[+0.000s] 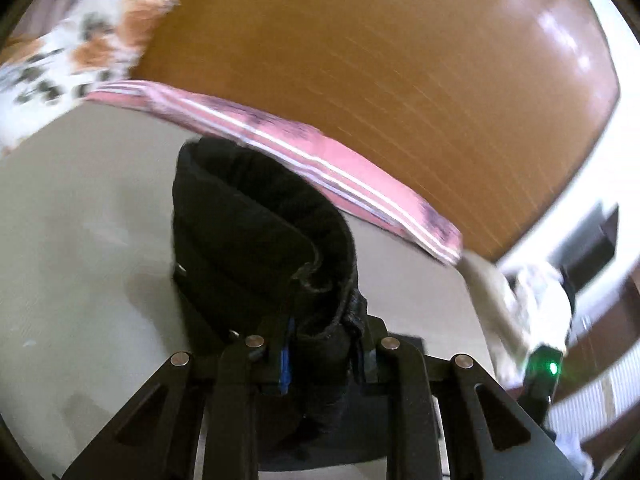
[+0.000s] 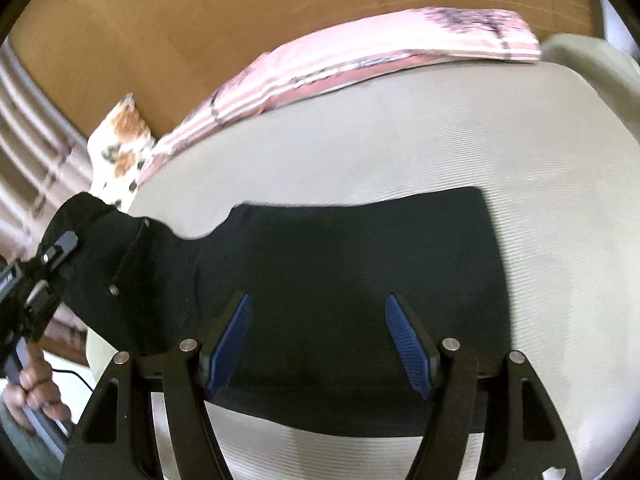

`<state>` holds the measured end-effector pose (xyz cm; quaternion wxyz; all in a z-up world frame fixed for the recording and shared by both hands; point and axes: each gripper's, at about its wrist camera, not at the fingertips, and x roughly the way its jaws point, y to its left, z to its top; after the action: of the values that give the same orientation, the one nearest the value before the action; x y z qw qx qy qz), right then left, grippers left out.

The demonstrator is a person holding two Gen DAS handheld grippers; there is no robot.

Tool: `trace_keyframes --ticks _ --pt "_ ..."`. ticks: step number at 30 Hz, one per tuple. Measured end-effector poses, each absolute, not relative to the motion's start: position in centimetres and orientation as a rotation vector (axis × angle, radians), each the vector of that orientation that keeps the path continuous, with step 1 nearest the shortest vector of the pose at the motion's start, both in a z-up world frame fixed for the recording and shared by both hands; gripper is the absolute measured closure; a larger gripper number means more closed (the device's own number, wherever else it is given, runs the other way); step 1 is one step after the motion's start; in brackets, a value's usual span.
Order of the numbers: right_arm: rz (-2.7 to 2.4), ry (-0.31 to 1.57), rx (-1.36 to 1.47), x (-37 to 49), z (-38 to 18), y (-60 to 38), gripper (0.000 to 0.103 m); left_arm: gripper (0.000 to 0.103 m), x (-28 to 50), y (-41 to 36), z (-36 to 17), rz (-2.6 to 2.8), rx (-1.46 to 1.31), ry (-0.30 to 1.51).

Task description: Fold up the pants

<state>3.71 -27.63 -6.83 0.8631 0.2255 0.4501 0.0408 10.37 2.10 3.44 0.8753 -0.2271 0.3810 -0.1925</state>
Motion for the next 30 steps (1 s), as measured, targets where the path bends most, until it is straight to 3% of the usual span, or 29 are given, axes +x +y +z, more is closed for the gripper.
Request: trace_keyframes --ticks 7,16,19,24,30 --pt "0.007 0.91 0.542 2.1 -6.5 -33.1 0.036 0.08 10.6 -7.8 1.9 -0.607 -0.34 0.895" --pt "0.003 0.93 0.612 1.2 -7.8 -36.4 0.036 0.08 10.3 -17.1 -5.4 -0.65 -0.097 1.079" --pt "0.057 0.954 0.645 1.7 -8.7 -36.3 0.036 0.076 9.9 -18.1 -5.0 -0.661 -0.031 1.071" --pt "0.174 1.0 0.719 3.2 -10.3 -35.7 0.036 0.06 8.0 -17.6 -3.4 -0.743 0.025 1.073" --pt "0.307 1.043 0.764 5.2 -12.0 -34.8 0.035 0.056 6.2 -14.5 -0.4 -0.857 -0.001 1.021"
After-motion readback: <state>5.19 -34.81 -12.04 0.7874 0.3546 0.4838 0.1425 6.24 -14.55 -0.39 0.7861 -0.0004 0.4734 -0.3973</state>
